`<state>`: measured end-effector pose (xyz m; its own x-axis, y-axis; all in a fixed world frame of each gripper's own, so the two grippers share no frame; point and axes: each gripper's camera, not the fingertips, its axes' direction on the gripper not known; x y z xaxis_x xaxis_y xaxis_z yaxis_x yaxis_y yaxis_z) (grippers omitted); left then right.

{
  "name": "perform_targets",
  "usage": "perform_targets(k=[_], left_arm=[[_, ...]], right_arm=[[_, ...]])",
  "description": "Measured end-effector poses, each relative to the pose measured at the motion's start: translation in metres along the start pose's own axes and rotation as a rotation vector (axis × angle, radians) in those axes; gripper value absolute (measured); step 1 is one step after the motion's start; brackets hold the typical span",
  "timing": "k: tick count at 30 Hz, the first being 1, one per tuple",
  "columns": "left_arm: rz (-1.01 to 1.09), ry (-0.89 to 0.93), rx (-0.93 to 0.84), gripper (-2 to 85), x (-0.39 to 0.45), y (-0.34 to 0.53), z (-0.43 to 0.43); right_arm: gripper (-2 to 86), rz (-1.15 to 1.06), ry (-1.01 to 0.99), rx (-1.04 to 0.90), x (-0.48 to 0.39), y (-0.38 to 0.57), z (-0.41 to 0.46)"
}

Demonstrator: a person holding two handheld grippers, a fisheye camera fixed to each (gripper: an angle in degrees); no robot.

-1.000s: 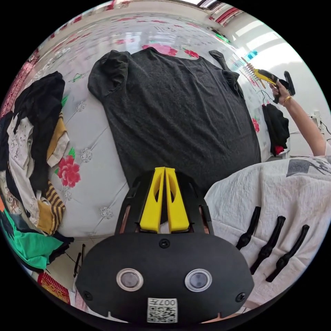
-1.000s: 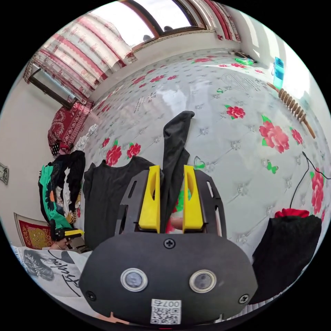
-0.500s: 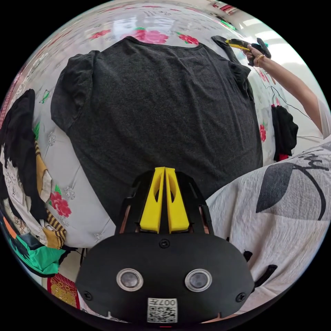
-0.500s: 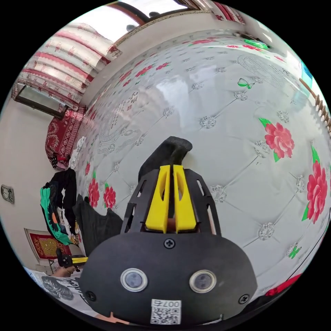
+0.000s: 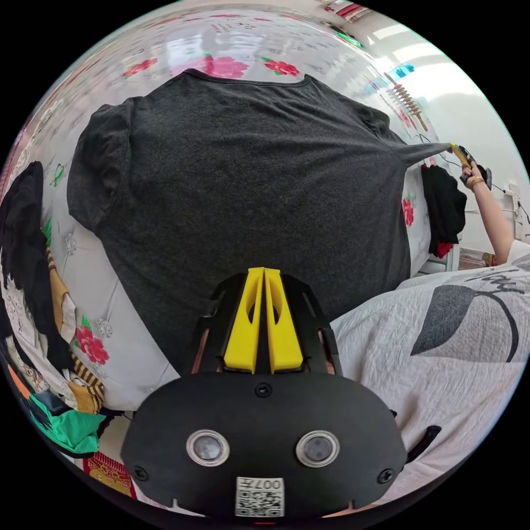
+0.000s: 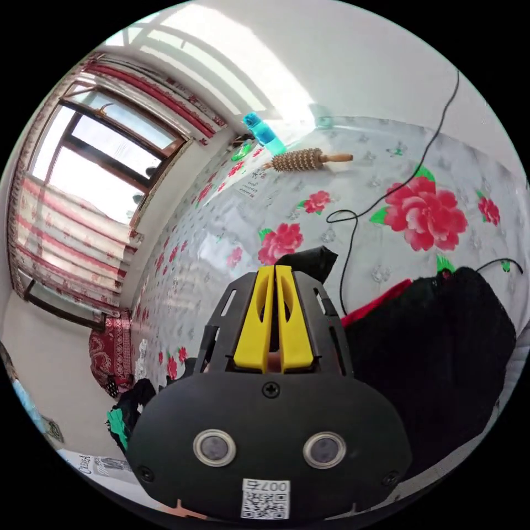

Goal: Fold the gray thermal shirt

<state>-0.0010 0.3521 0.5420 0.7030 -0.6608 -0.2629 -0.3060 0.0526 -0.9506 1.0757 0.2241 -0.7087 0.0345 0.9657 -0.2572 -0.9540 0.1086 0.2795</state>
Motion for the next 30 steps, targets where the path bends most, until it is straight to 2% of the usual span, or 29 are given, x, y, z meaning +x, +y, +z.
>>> perform_targets(k=[3,5,7,9,12,14,15,17,20,23,24,26,29,30], left_arm=[[0.029,-0.015,0.007,-1.0,0.003,0.001,-0.004],[0.039,-0.025,0.017,-1.0,0.003,0.004,-0.009],[0.037,-0.042,0.051,-1.0,0.001,0.011,-0.02],[0.024,-0.044,0.082,-1.0,-0.002,0.02,-0.028],[-0.009,-0.038,0.126,-1.0,-0.009,0.038,-0.036],[-0.024,-0.037,0.143,-0.9,-0.012,0.047,-0.037],[-0.033,-0.04,0.151,-0.9,-0.014,0.053,-0.037],[-0.045,-0.035,0.163,-0.9,-0.016,0.061,-0.036],[-0.07,-0.021,0.188,-0.9,-0.021,0.073,-0.035],[-0.1,0.007,0.202,-0.9,-0.029,0.086,-0.032],[-0.114,0.021,0.199,-0.9,-0.034,0.092,-0.028],[-0.133,0.049,0.175,-0.7,-0.043,0.102,-0.019],[-0.162,0.07,0.1,0.1,-0.056,0.118,-0.004],[-0.165,0.066,0.092,0.6,-0.059,0.125,-0.002]], right_arm=[[-0.3,0.167,-0.04,0.01,0.039,0.033,-0.002],[-0.3,0.283,-0.198,0.06,0.052,0.055,0.0],[-0.3,0.252,-0.277,0.094,0.035,0.065,-0.001],[-0.3,0.096,-0.31,0.081,-0.006,0.069,-0.004],[-0.3,-0.284,-0.384,0.031,-0.108,0.092,-0.017],[-0.3,-0.65,-0.446,-0.019,-0.203,0.141,-0.035],[-0.3,-0.751,-0.454,-0.033,-0.227,0.159,-0.04],[-0.3,-1.114,-0.481,-0.093,-0.307,0.244,-0.054],[-0.2,-1.458,-0.506,-0.195,-0.371,0.368,-0.051],[0.1,-1.613,-0.586,-0.385,-0.393,0.498,-0.007],[0.2,-1.611,-0.596,-0.432,-0.393,0.523,0.006],[0.9,-1.576,-0.583,-0.678,-0.381,0.619,0.072],[2.5,-1.497,-0.485,-1.023,-0.359,0.703,0.139],[2.7,-1.485,-0.472,-1.033,-0.355,0.71,0.143]])
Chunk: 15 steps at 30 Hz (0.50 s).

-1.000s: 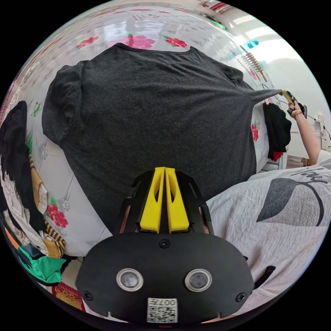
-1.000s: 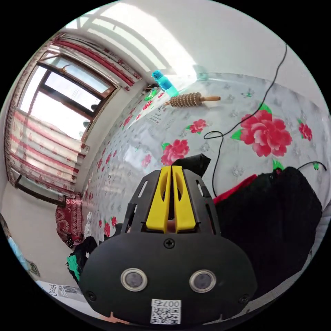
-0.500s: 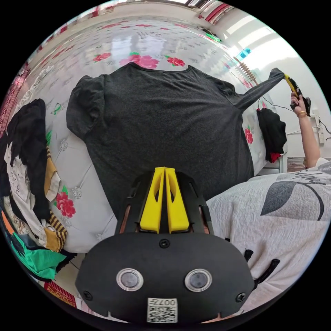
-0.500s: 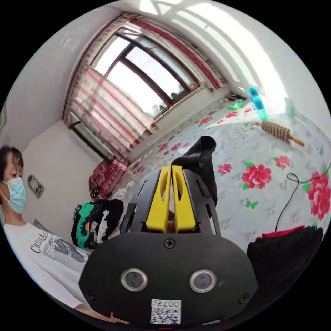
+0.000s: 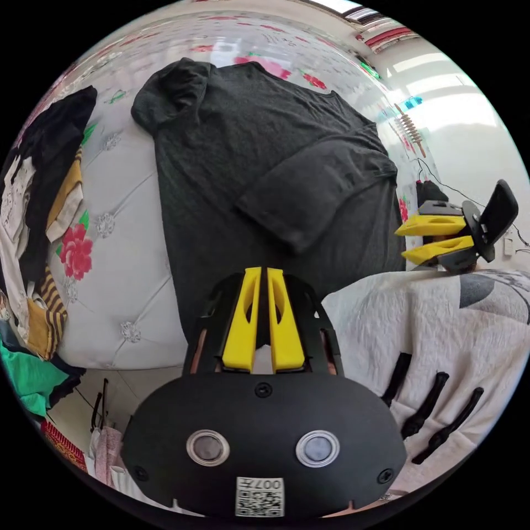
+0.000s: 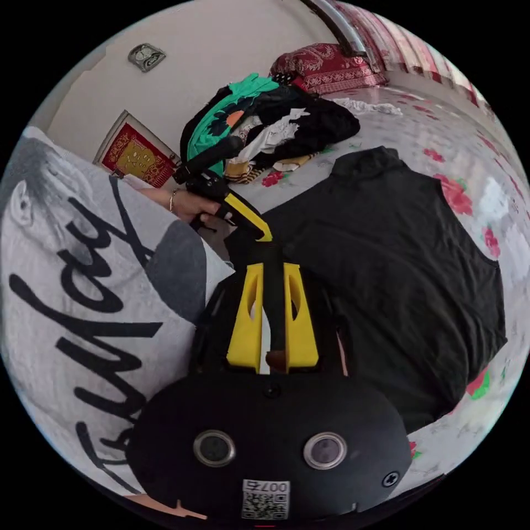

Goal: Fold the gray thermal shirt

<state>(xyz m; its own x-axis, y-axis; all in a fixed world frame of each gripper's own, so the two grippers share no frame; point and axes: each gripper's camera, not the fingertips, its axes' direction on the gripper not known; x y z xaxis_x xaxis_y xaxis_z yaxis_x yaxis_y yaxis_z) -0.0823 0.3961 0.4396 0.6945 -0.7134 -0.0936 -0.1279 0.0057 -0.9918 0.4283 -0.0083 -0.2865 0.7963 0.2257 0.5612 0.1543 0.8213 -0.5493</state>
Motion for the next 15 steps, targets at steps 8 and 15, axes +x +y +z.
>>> perform_targets(k=[8,15], left_arm=[[-0.027,0.053,0.039,4.5,-0.016,0.0,-0.005],[0.108,0.019,0.051,5.1,0.01,-0.043,-0.016]], right_arm=[[4.2,0.374,0.573,0.073,0.069,0.045,-0.024],[4.9,0.352,0.851,-0.163,0.115,0.045,0.015]])
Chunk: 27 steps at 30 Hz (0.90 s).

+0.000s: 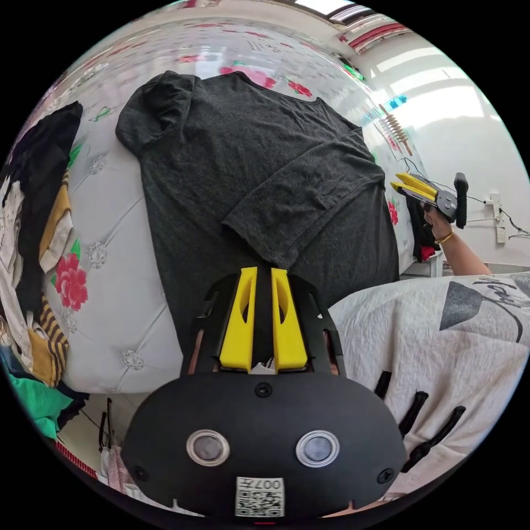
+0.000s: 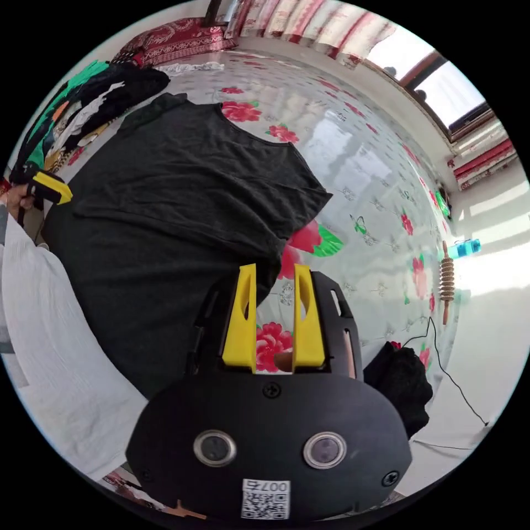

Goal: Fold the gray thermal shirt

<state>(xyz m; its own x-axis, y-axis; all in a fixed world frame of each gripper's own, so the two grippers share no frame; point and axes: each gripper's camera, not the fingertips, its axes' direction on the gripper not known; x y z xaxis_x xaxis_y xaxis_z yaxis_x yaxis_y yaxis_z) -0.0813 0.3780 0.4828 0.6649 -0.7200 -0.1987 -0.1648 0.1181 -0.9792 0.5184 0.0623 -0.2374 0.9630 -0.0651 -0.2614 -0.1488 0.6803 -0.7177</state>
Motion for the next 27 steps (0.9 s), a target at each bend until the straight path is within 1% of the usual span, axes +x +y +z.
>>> perform_targets(k=[2,4,6,7,9,11,12,13,14,16,19,21,23,24,26,27], left_arm=[[0.018,-0.028,-0.006,5.2,0.004,-0.01,0.001],[0.019,-0.042,-0.028,5.1,0.003,-0.022,0.01],[-0.002,-0.042,-0.063,4.4,0.0,-0.028,0.02],[-0.014,-0.038,-0.049,3.3,-0.002,-0.03,0.019],[-0.034,-0.016,-0.061,2.9,-0.004,-0.032,0.018],[-0.028,0.01,-0.057,3.1,-0.003,-0.03,0.017],[-0.025,0.031,-0.061,3.2,-0.001,-0.029,0.019],[-0.024,0.051,-0.064,3.3,0.002,-0.028,0.021],[-0.02,0.062,-0.07,3.3,0.004,-0.028,0.021],[0.021,0.061,-0.11,3.8,0.016,-0.027,0.022],[0.093,0.011,-0.089,3.9,0.031,-0.025,0.008],[0.101,-0.015,-0.074,3.8,0.032,-0.025,-0.002],[0.085,-0.022,-0.046,3.6,0.028,-0.027,-0.011],[0.066,-0.018,-0.024,3.4,0.024,-0.03,-0.015],[0.038,-0.002,0.0,3.3,0.017,-0.038,-0.018],[0.027,0.008,-0.002,3.2,0.015,-0.045,-0.016]], right_arm=[[4.5,-0.097,0.055,-0.027,-0.015,-0.014,0.019],[3.7,-0.128,0.065,-0.038,-0.019,-0.026,0.031],[2.5,-0.099,0.077,-0.06,-0.015,-0.035,0.041],[1.8,-0.062,0.095,-0.083,-0.008,-0.036,0.046],[1.0,0.002,0.052,-0.091,0.006,-0.028,0.049],[0.6,0.133,-0.014,-0.09,0.022,-0.004,0.06],[0.6,0.15,-0.045,-0.097,0.024,0.002,0.064],[0.6,0.192,-0.063,-0.036,0.029,0.012,0.064],[0.8,0.208,-0.085,-0.045,0.034,0.015,0.066],[1.2,0.188,-0.121,-0.073,0.044,0.013,0.065],[1.6,0.08,-0.148,-0.14,0.066,0.015,0.06],[1.7,0.089,-0.115,-0.109,0.089,0.022,0.052],[1.8,0.19,-0.114,-0.017,0.133,0.02,0.043],[1.9,0.219,-0.132,-0.001,0.144,0.016,0.043],[2.0,0.324,-0.254,0.058,0.186,-0.01,0.052],[2.0,0.343,-0.285,0.065,0.195,-0.018,0.057]])
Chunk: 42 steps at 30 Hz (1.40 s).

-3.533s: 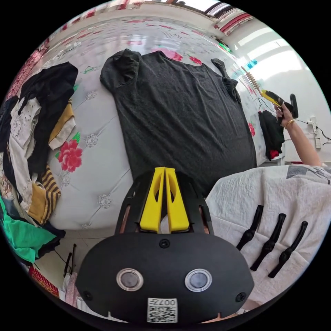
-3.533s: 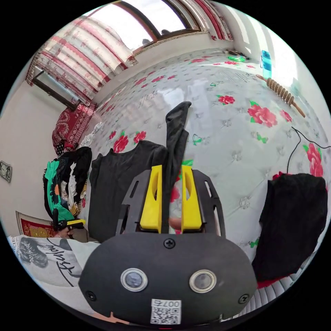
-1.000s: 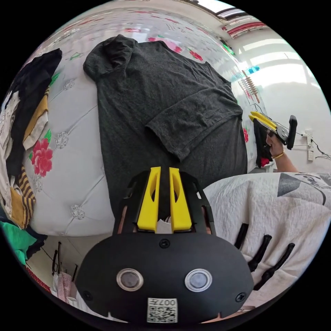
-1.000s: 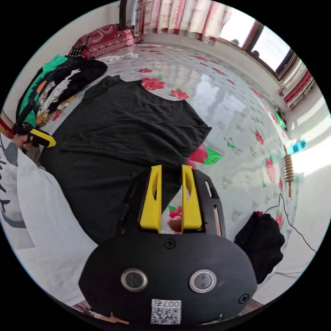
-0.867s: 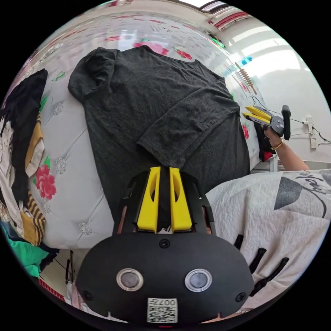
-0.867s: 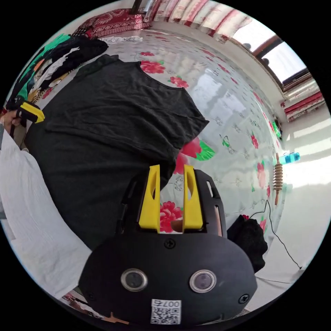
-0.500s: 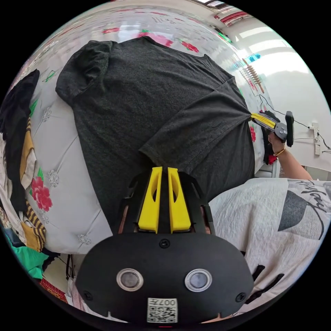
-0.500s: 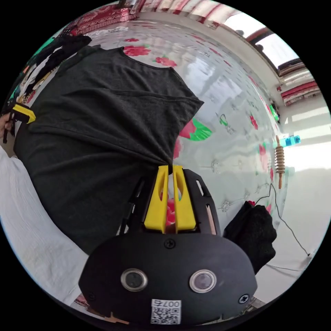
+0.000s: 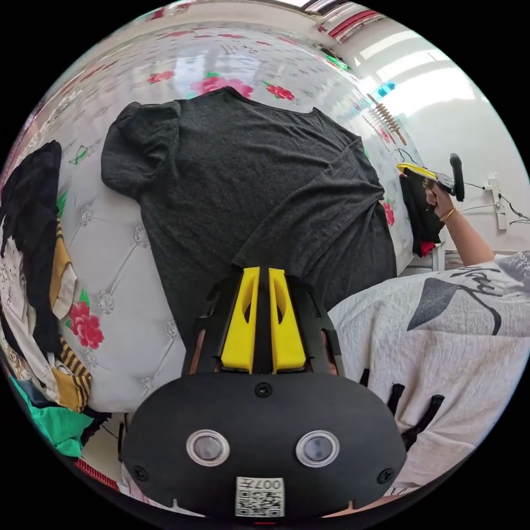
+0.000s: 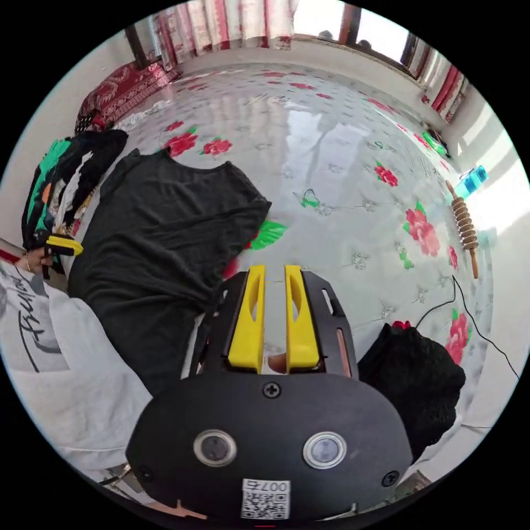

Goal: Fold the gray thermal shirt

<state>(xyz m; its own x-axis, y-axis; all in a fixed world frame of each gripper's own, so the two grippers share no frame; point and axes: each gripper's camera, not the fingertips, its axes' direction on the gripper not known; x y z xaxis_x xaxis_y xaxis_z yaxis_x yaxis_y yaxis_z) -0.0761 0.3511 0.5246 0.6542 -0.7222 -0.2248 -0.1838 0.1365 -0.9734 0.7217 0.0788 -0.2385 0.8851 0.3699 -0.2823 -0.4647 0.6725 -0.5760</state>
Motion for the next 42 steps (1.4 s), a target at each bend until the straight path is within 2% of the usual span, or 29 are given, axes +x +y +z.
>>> perform_targets(k=[2,7,9,10,12,15,21,24,28,30,34,40,42], left_arm=[[0.018,-0.013,-0.007,3.4,0.001,-0.013,0.003],[0.088,-0.151,0.01,3.0,0.004,-0.061,0.009],[0.066,-0.182,0.023,2.5,-0.005,-0.079,0.011],[0.036,-0.206,0.025,1.8,-0.013,-0.09,0.013],[-0.026,-0.261,0.027,0.4,-0.027,-0.105,0.018],[-0.02,-0.167,0.027,-0.7,-0.044,-0.12,0.015],[-0.001,-0.302,0.054,-0.9,-0.038,-0.134,0.015],[-0.054,-0.27,0.078,-1.0,-0.042,-0.129,0.015],[-0.123,-0.162,0.09,-0.9,-0.047,-0.106,0.015],[-0.119,-0.168,0.12,-0.9,-0.04,-0.087,0.008],[-0.077,-0.178,0.172,-0.6,-0.018,-0.037,-0.004],[-0.043,-0.136,0.162,2.5,0.011,0.016,0.011],[-0.031,-0.113,0.19,3.8,0.022,0.029,0.012]], right_arm=[[1.8,0.053,-0.094,-0.003,0.021,-0.041,0.02],[1.4,0.108,-0.164,-0.091,0.045,-0.101,0.071],[1.2,0.092,-0.156,-0.147,0.046,-0.116,0.086],[1.0,0.079,-0.078,-0.143,0.046,-0.122,0.087],[0.6,0.017,-0.088,-0.161,0.046,-0.131,0.09],[0.2,-0.04,-0.068,-0.206,0.052,-0.148,0.094],[0.1,-0.098,0.04,-0.17,0.061,-0.186,0.104],[0.4,-0.086,0.048,-0.156,0.061,-0.196,0.107],[1.8,-0.012,-0.034,-0.141,0.069,-0.185,0.098],[2.2,-0.008,0.007,-0.053,0.063,-0.169,0.078],[3.5,-0.122,-0.002,0.107,0.013,-0.125,0.035],[5.6,-0.381,-0.229,-0.008,-0.105,-0.09,0.057],[6.1,-0.439,-0.244,-0.027,-0.136,-0.083,0.065]])
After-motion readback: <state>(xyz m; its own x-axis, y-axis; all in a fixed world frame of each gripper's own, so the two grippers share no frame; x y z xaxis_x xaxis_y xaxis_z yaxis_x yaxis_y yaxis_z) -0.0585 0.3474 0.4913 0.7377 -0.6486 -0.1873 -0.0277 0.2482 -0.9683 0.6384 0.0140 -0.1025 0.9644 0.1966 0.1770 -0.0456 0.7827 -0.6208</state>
